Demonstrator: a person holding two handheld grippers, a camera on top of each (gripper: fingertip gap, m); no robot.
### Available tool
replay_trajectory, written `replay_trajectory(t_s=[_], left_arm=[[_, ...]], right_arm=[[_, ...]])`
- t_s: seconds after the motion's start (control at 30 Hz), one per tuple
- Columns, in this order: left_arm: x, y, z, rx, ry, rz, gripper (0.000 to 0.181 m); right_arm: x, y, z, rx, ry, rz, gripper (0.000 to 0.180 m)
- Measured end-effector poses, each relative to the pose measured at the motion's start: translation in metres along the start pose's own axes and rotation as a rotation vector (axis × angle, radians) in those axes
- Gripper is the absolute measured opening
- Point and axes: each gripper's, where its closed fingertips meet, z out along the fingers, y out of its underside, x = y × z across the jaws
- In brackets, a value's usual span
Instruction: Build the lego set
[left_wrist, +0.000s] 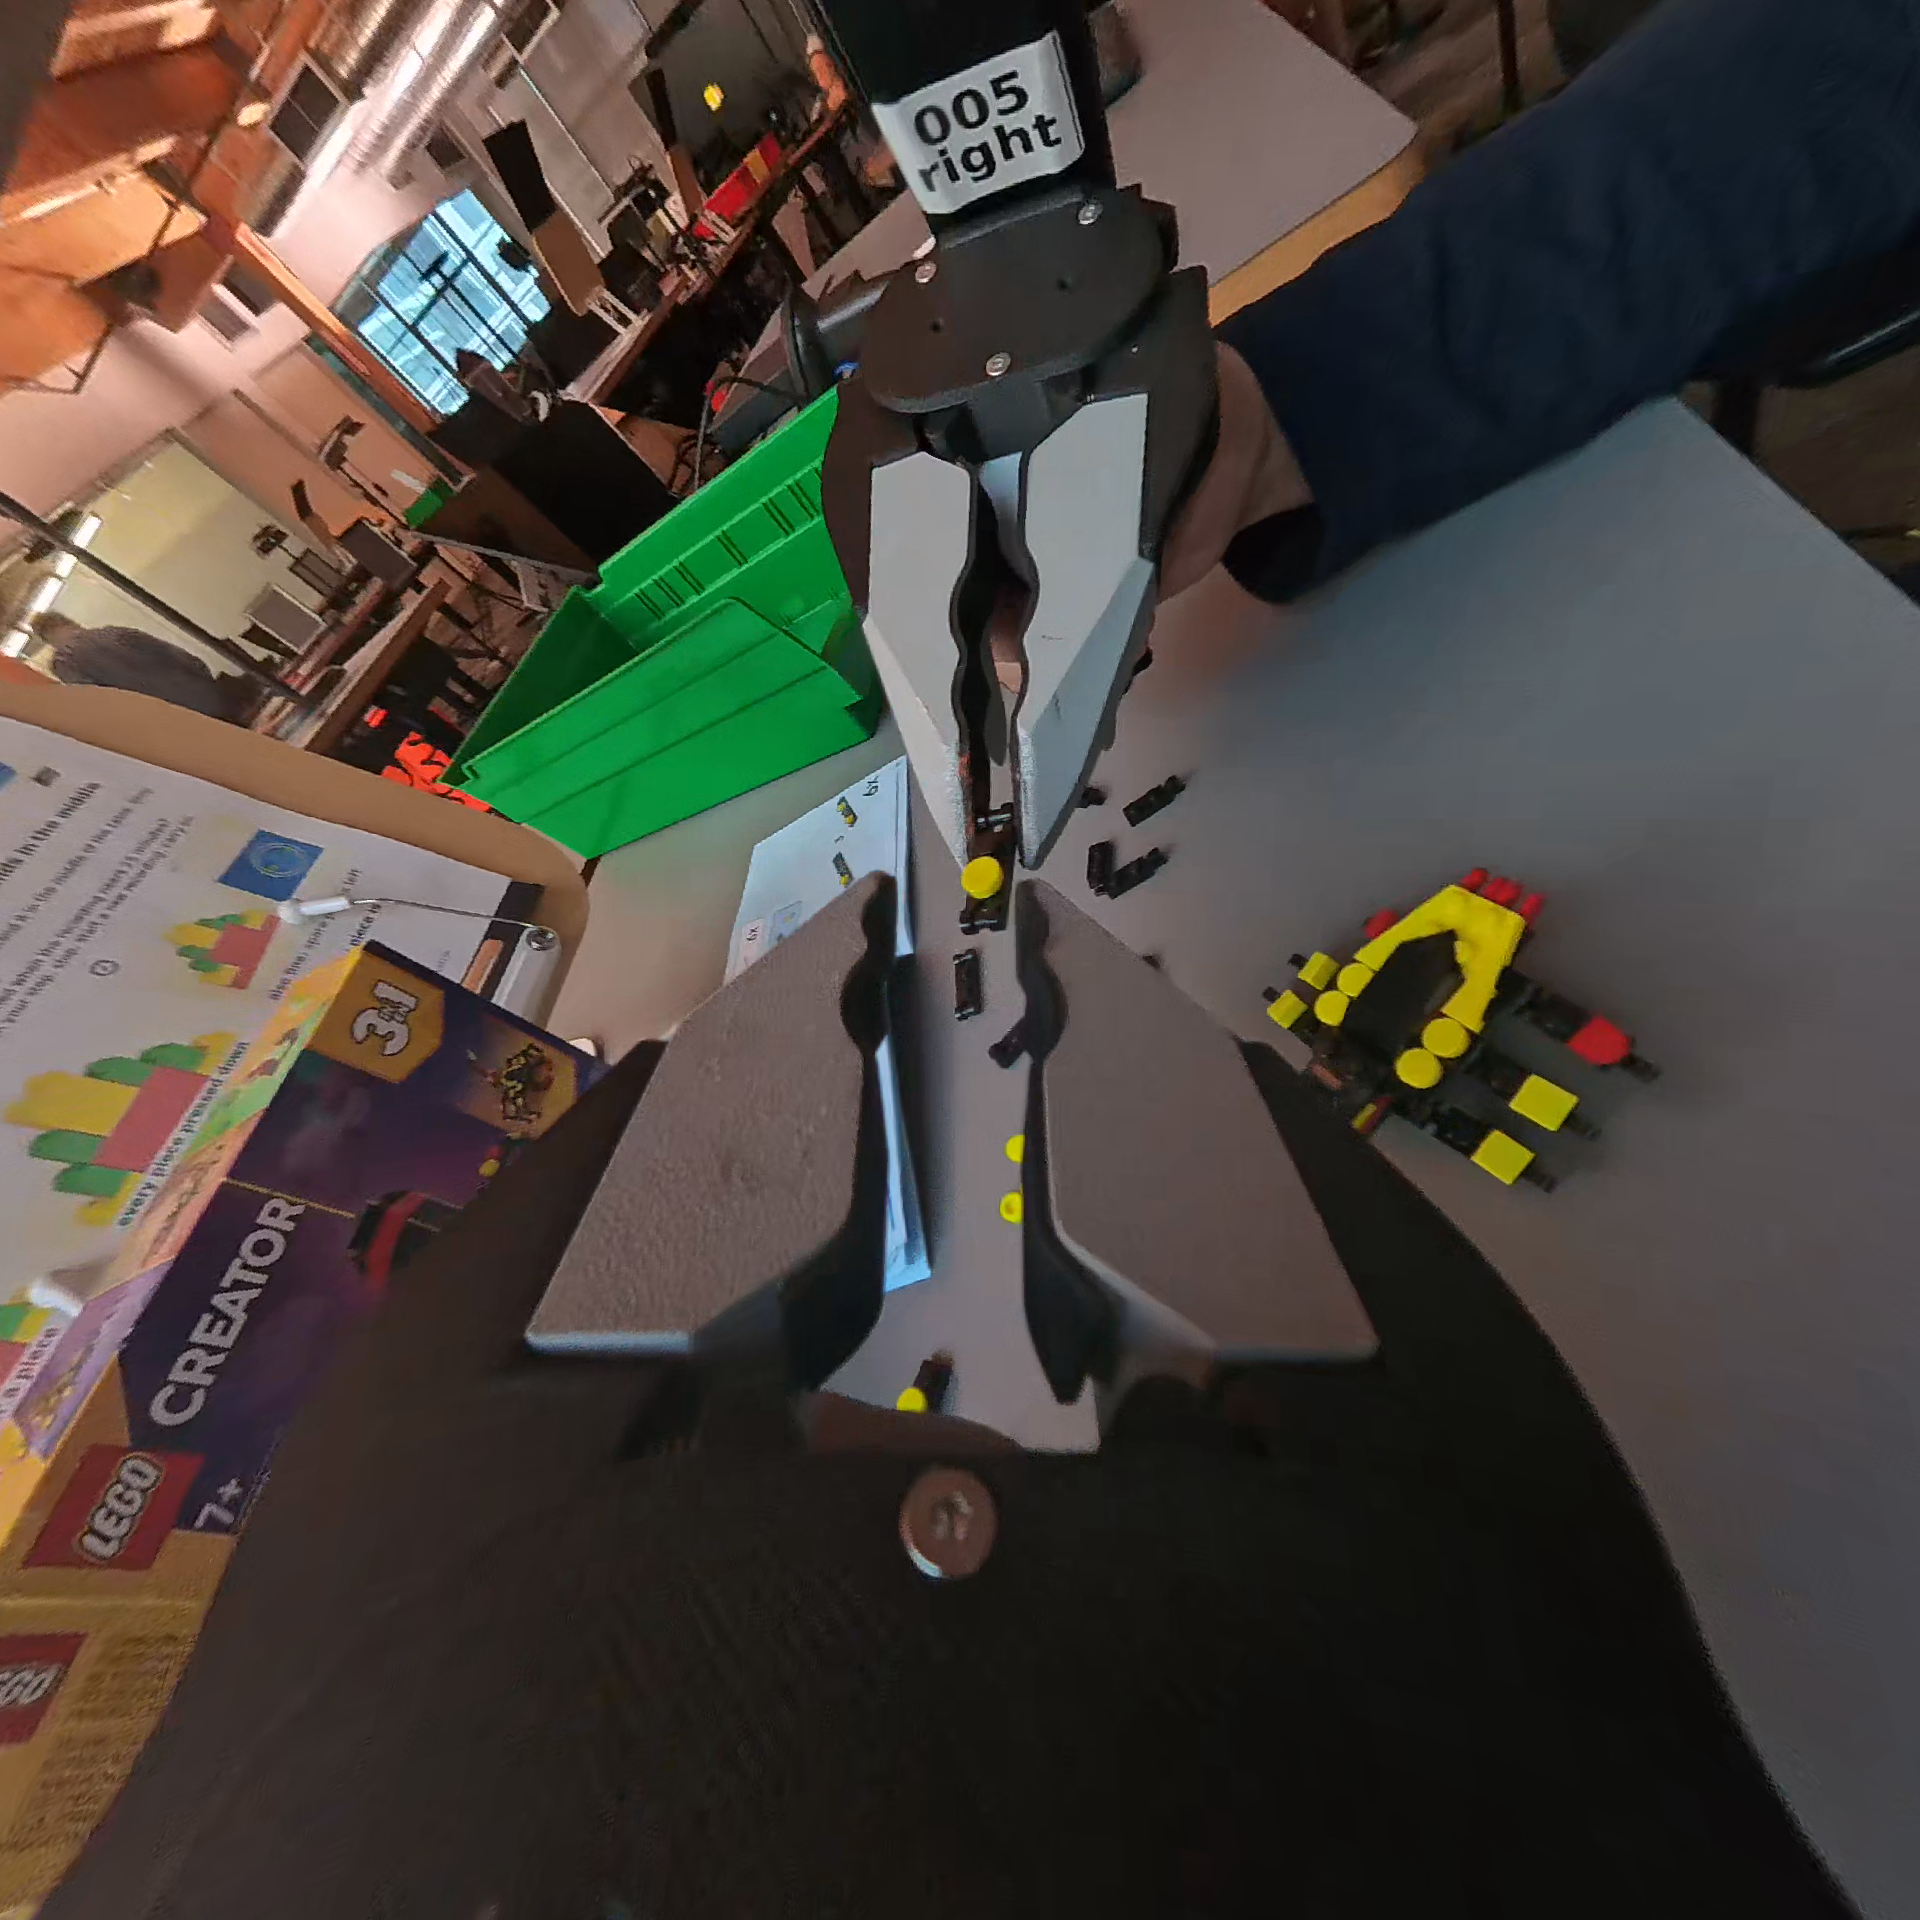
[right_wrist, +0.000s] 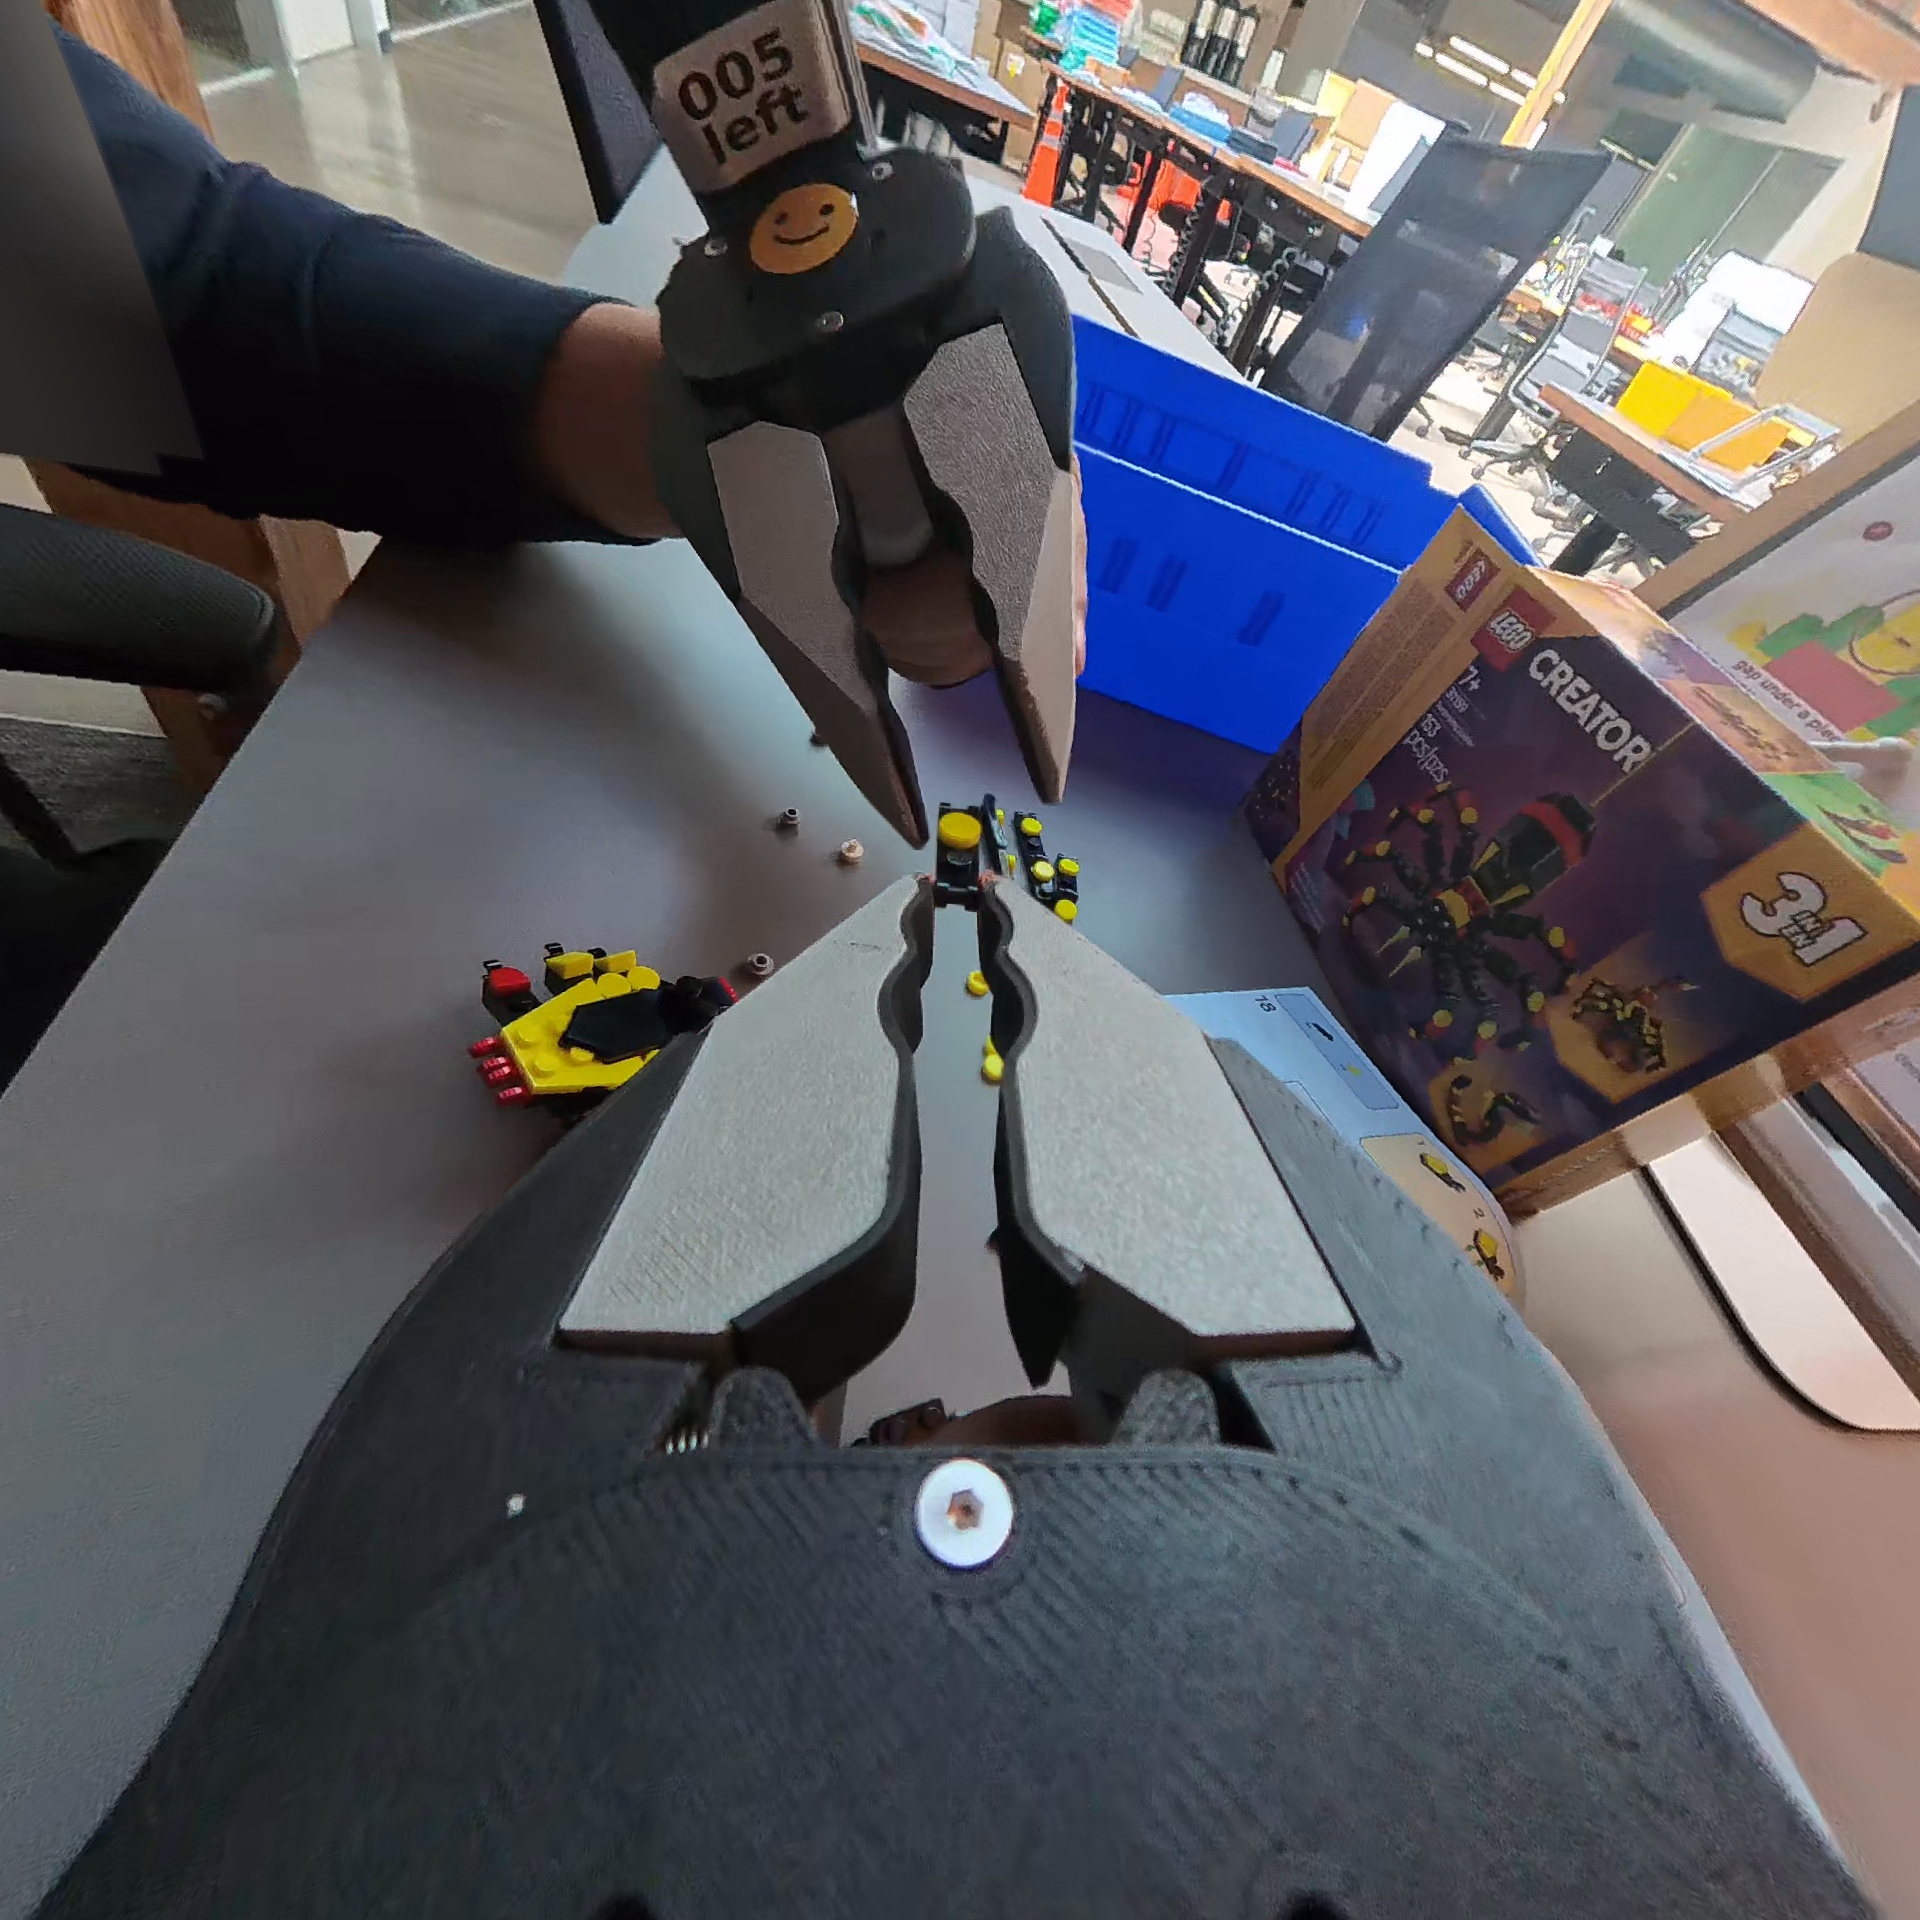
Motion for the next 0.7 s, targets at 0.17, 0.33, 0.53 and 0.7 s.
replay_trajectory(t_s=[0.17,0.33,0.53,0.7], left_arm=[[0.011,0.001,0.006,-0.007,0.058,-0.041,0.015],[0.013,0.004,0.008,-0.023,0.067,-0.033,0.007],[0.015,0.014,0.011,-0.072,0.092,-0.047,0.006],[0.018,0.044,0.018,-0.215,0.110,-0.089,0.006]], right_arm=[[-0.005,0.001,0.002,-0.014,-0.010,-0.033,0.005],[-0.005,0.003,0.002,-0.018,-0.009,-0.040,0.005],[-0.002,0.022,-0.001,-0.123,-0.022,0.014,0.010],[-0.001,0.073,-0.011,-0.340,-0.051,0.136,0.023]])
